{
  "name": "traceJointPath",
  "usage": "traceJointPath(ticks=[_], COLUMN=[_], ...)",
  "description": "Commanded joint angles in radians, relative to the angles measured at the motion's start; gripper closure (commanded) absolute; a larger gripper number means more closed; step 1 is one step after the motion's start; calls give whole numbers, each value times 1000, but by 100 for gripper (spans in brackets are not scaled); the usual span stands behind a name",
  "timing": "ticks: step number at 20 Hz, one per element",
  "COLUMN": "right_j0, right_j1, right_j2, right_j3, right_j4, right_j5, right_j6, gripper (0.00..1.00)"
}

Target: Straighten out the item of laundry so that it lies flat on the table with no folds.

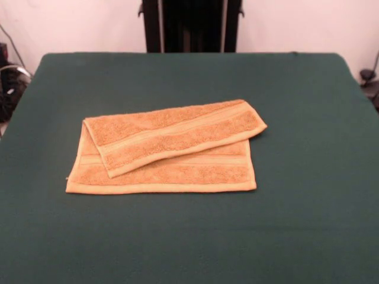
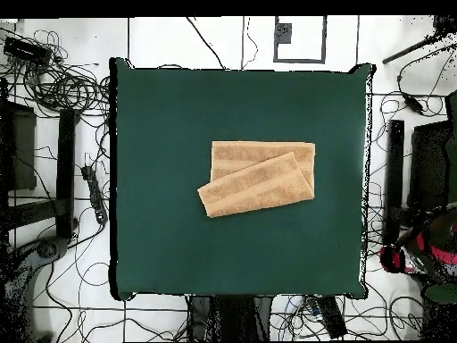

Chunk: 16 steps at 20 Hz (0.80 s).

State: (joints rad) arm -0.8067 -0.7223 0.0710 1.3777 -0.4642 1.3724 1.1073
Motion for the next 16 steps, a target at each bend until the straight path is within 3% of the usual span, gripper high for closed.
traceJointPath(ticks=[1,16], right_j0=[-142,-135], right_j1=[-121,-87], right_j2=[150,202], right_j3=[201,170], right_j4=[72,79], right_j5=[-322,-283], right_j6=[-242,-116], gripper=[100,100])
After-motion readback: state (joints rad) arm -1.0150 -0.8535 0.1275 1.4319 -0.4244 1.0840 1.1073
